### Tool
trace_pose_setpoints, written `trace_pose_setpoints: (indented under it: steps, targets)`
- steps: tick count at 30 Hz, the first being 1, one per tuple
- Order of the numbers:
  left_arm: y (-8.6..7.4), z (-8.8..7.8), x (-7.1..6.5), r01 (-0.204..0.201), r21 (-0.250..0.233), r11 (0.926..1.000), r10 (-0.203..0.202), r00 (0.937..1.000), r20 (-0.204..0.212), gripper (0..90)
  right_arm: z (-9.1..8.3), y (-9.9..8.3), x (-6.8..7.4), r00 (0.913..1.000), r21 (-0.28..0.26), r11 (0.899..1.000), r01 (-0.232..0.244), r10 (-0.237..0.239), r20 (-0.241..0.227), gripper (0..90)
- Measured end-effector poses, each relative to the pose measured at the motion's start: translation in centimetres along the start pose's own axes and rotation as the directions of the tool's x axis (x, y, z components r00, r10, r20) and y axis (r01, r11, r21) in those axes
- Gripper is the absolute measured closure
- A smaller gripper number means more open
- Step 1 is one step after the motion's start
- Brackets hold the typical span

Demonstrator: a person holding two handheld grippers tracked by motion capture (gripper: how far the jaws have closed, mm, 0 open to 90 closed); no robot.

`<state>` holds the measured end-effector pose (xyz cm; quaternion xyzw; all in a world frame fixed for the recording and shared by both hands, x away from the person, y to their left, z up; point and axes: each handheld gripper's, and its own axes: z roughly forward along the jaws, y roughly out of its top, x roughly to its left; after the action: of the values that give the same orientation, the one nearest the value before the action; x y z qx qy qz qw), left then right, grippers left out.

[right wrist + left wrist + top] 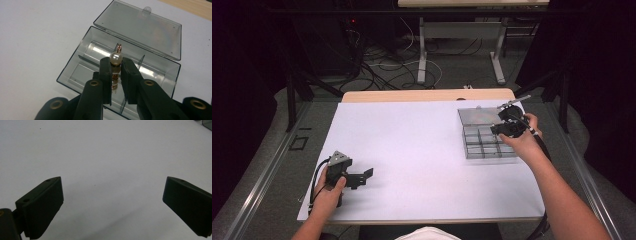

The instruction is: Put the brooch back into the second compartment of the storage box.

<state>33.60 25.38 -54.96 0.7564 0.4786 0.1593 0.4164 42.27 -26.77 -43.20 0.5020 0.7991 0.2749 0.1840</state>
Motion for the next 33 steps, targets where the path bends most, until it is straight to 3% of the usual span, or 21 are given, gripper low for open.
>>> trace_pose_setpoints:
  steps: [19,33]
  targets:
    - [0.0,-0.1,0.1,0.001,0.009,1.0,-0.001,1.0,0.01,3.2,2.5,0.8,-0.8,0.9992,0.006,1.0,-0.026,0.026,0.029,80.1]
    - [0.0,-0.1,0.2,-0.001,0.013,0.9999,0.001,0.9999,0.011,3.1,4.0,0.9,-1.3,0.9935,0.017,0.994,-0.11,0.109,0.032,80.1]
